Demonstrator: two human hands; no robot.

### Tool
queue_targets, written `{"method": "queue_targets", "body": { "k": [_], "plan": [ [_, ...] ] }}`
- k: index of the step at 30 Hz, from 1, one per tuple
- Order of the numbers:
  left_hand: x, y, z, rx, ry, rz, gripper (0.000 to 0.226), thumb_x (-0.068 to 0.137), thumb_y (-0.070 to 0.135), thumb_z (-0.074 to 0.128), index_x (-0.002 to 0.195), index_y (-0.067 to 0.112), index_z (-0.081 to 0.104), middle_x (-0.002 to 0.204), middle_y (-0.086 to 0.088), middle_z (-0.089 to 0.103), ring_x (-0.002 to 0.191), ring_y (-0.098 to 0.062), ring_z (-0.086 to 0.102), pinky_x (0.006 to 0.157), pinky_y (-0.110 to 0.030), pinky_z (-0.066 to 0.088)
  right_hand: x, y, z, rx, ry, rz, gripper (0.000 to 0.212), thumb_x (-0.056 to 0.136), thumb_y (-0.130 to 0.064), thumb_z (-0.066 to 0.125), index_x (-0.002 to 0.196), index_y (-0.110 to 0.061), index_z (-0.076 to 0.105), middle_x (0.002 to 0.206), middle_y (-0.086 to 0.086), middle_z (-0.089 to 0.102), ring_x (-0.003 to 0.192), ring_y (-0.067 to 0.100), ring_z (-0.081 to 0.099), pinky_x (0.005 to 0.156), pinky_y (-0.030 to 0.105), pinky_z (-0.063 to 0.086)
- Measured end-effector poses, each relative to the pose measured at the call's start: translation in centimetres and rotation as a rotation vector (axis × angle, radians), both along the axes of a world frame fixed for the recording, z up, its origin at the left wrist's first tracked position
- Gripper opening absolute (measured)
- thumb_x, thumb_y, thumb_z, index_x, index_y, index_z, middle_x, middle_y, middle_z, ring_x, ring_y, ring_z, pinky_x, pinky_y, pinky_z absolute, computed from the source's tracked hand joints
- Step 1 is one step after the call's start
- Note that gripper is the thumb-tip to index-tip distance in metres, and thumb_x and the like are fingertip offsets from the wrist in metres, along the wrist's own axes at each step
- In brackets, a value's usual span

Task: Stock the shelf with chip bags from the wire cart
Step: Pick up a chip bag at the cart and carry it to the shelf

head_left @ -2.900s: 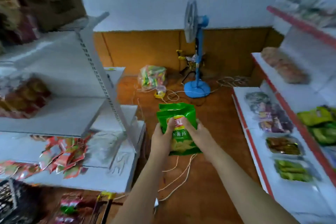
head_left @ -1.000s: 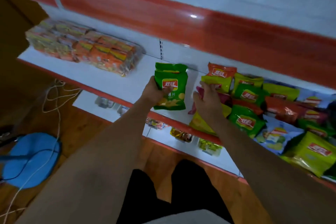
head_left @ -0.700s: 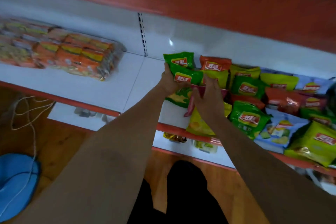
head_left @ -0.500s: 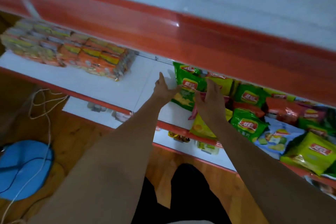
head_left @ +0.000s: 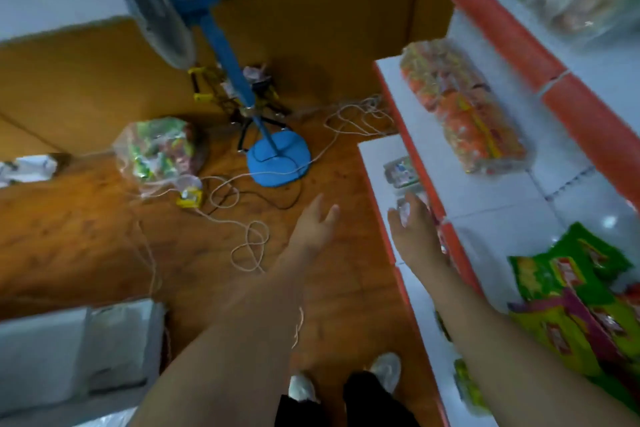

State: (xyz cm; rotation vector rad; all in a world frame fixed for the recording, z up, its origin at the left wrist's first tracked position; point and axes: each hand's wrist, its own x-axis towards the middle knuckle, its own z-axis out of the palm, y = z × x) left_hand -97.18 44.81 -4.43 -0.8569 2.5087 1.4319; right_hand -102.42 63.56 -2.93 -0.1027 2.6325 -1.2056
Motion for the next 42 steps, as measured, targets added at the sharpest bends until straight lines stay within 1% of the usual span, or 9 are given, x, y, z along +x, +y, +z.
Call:
{"method": "queue_targets", "body": {
  "k": [6, 10, 14, 18, 22, 26, 32, 39, 42],
  "plan": [
    [18.7, -9.0, 3.6, -0.057, 0.021, 0.374, 0.07, 0.098, 0.055, 0.043, 0.155, 0.018, 0.027, 0.158, -0.01, 0.034, 0.144, -0.028, 0.034, 0.117, -0.046, 0.031, 12.1, -11.5, 3.3, -0.022, 0.015, 0.424, 0.059, 0.097, -0.049, 0.041, 0.149, -0.023, 0.028, 0.153, 0.005, 0.037, 0.14, 0.024, 0.037, 0.112, 0.042, 0.036],
    [34.5, -11.6, 4.1, -0.124, 0.029, 0.56, 0.068, 0.099, 0.052, 0.042, 0.155, 0.015, 0.028, 0.158, -0.009, 0.034, 0.146, -0.027, 0.032, 0.119, -0.043, 0.028, 24.1, -17.4, 4.4, -0.006, 0.044, 0.636, 0.058, 0.098, -0.047, 0.04, 0.149, -0.023, 0.03, 0.152, 0.004, 0.037, 0.139, 0.022, 0.036, 0.112, 0.043, 0.036],
    [52.6, -11.5, 3.9, -0.137, 0.003, 0.78, 0.058, 0.1, 0.047, 0.046, 0.148, 0.016, 0.039, 0.149, -0.01, 0.048, 0.138, -0.028, 0.044, 0.113, -0.037, 0.034, 38.7, -21.6, 4.3, -0.008, 0.037, 0.892, 0.057, 0.097, -0.047, 0.04, 0.148, -0.021, 0.033, 0.151, 0.006, 0.038, 0.139, 0.024, 0.036, 0.113, 0.044, 0.033],
    [69.1, -9.8, 3.9, -0.084, -0.12, 1.063, 0.067, 0.099, 0.049, 0.044, 0.153, 0.014, 0.027, 0.155, -0.013, 0.038, 0.141, -0.031, 0.038, 0.113, -0.04, 0.033, 52.3, -24.7, 3.9, 0.028, 0.043, 1.17, 0.059, 0.099, -0.044, 0.041, 0.15, -0.016, 0.032, 0.153, 0.007, 0.037, 0.141, 0.026, 0.033, 0.115, 0.043, 0.029],
    [82.0, -6.9, 3.6, -0.103, -0.176, 1.274, 0.068, 0.1, 0.048, 0.043, 0.155, 0.014, 0.022, 0.157, -0.013, 0.035, 0.141, -0.031, 0.038, 0.112, -0.039, 0.035, 63.7, -26.1, 2.9, 0.077, 0.055, 1.394, 0.057, 0.098, -0.042, 0.044, 0.147, -0.011, 0.035, 0.149, 0.01, 0.043, 0.137, 0.028, 0.04, 0.11, 0.039, 0.034],
    [89.6, -4.7, 3.1, -0.018, -0.206, 1.472, 0.069, 0.101, 0.046, 0.044, 0.156, 0.013, 0.019, 0.159, -0.009, 0.031, 0.144, -0.029, 0.034, 0.112, -0.038, 0.033, 71.5, -27.4, 1.9, 0.139, 0.044, 1.613, 0.057, 0.099, -0.041, 0.044, 0.147, -0.013, 0.035, 0.151, 0.007, 0.04, 0.139, 0.025, 0.036, 0.113, 0.038, 0.032],
    [94.5, -3.8, 2.1, 0.023, -0.265, 1.583, 0.07, 0.099, 0.044, 0.048, 0.156, 0.016, 0.021, 0.158, -0.009, 0.033, 0.142, -0.029, 0.038, 0.111, -0.04, 0.04, 79.1, -32.1, 0.5, 0.185, 0.043, 1.813, 0.056, 0.099, -0.043, 0.041, 0.146, -0.013, 0.036, 0.152, 0.007, 0.039, 0.139, 0.024, 0.036, 0.113, 0.039, 0.03],
    [99.8, -6.1, 1.1, 0.083, -0.423, 1.619, 0.064, 0.1, 0.042, 0.046, 0.155, 0.017, 0.025, 0.153, -0.009, 0.039, 0.137, -0.029, 0.043, 0.11, -0.042, 0.04, 86.7, -36.9, -2.4, 0.249, -0.104, 1.855, 0.058, 0.098, -0.043, 0.044, 0.147, -0.014, 0.035, 0.149, 0.009, 0.042, 0.136, 0.027, 0.041, 0.108, 0.041, 0.036],
    [102.0, -7.5, -0.4, 0.119, -0.431, 1.619, 0.062, 0.099, 0.042, 0.047, 0.153, 0.017, 0.028, 0.149, -0.009, 0.044, 0.133, -0.029, 0.046, 0.109, -0.044, 0.043, 88.7, -38.2, -4.4, 0.338, -0.111, 1.842, 0.057, 0.098, -0.042, 0.045, 0.147, -0.014, 0.034, 0.149, 0.01, 0.042, 0.135, 0.028, 0.042, 0.108, 0.04, 0.037]
  ]
}}
